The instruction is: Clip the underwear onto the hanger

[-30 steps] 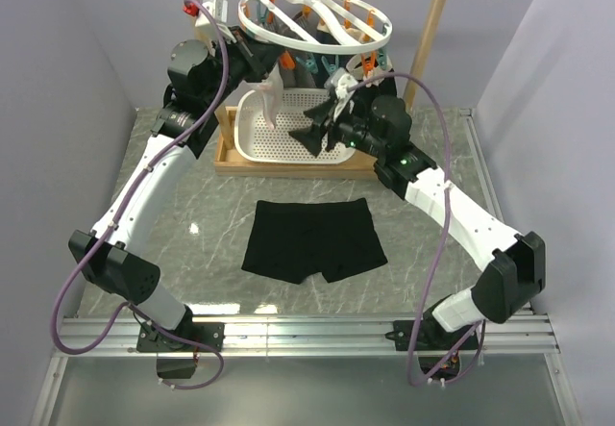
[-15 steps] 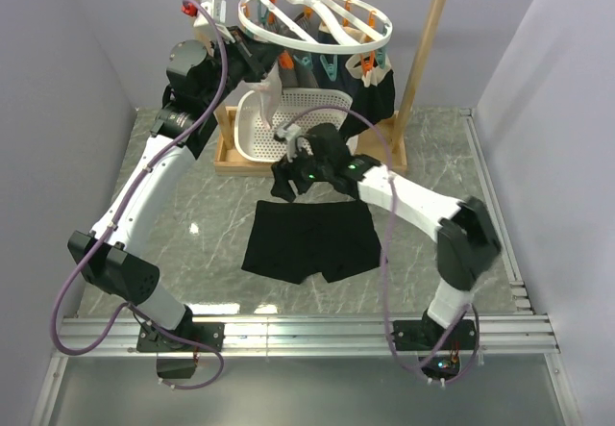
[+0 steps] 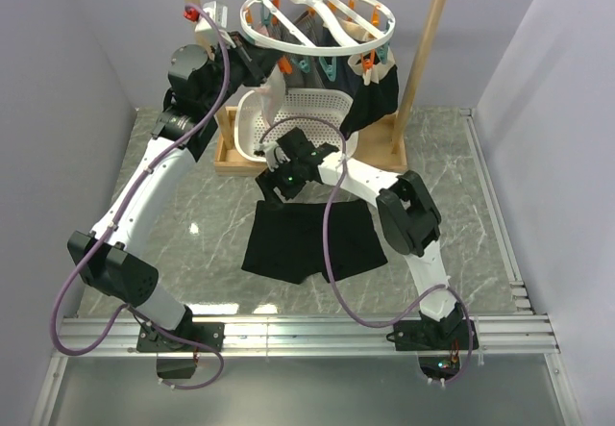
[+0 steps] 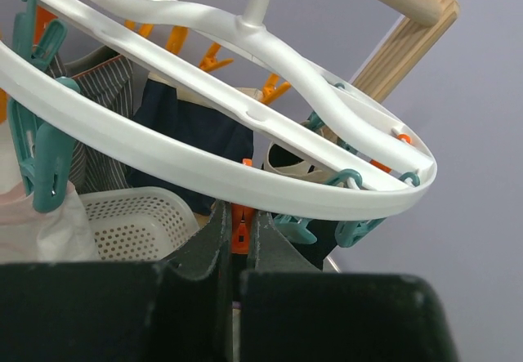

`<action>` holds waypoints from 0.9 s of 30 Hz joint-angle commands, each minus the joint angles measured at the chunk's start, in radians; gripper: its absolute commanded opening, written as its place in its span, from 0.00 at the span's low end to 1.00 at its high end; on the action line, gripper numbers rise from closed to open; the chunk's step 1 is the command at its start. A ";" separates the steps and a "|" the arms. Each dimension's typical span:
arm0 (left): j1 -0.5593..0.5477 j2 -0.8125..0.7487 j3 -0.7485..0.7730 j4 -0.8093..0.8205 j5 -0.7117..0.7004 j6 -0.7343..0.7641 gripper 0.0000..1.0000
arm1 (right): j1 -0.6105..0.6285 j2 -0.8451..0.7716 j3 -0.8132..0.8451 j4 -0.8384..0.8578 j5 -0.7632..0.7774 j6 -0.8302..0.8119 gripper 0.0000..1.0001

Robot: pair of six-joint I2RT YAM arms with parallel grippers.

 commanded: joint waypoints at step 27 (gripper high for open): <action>0.007 -0.032 -0.047 0.077 0.045 -0.024 0.00 | 0.091 -0.017 -0.122 0.103 0.216 -0.077 0.78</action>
